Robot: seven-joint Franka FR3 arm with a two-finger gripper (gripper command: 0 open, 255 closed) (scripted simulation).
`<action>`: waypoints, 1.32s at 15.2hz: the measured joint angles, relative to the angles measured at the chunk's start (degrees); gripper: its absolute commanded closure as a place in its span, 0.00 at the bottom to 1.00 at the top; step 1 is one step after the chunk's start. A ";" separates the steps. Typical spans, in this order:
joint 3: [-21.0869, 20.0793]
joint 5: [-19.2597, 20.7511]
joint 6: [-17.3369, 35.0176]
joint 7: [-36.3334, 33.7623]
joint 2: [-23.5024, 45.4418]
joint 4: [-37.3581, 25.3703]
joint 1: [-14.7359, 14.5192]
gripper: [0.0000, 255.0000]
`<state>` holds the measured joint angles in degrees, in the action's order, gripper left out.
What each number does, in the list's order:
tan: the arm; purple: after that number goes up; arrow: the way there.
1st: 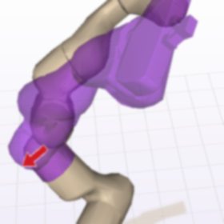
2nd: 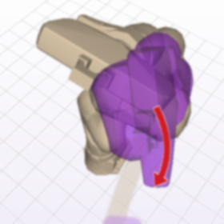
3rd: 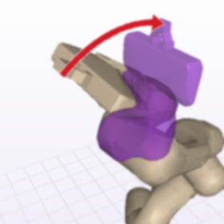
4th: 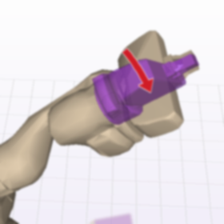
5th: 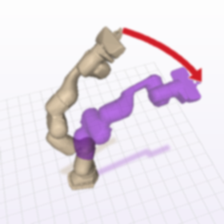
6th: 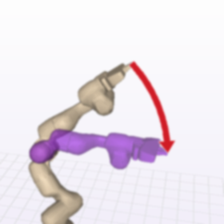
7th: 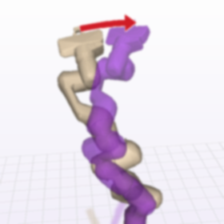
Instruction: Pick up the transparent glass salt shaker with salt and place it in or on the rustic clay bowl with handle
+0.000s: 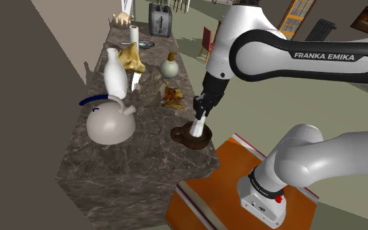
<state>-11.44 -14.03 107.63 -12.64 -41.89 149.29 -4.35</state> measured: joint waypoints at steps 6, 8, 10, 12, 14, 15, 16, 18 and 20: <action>-0.13 -0.17 1.55 0.25 0.25 1.30 -0.03 1.00; -0.13 -0.17 1.57 0.26 0.27 1.30 -0.03 0.00; -0.13 -0.17 1.57 0.26 0.27 1.30 -0.03 0.00; -0.14 -0.18 1.58 0.26 0.27 1.30 -0.03 0.00; -0.14 -0.18 1.58 0.26 0.27 1.30 -0.03 0.00; 0.05 0.02 0.62 0.22 0.17 0.42 0.07 0.00; 0.37 0.29 -1.10 0.11 -0.38 -0.81 0.16 0.00; 1.04 0.93 -4.20 0.08 -0.46 -3.80 0.48 0.00; 1.21 1.11 -5.48 -0.03 -0.47 -5.04 0.55 0.00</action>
<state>-10.23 -12.92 102.15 -12.67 -42.36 144.25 -3.80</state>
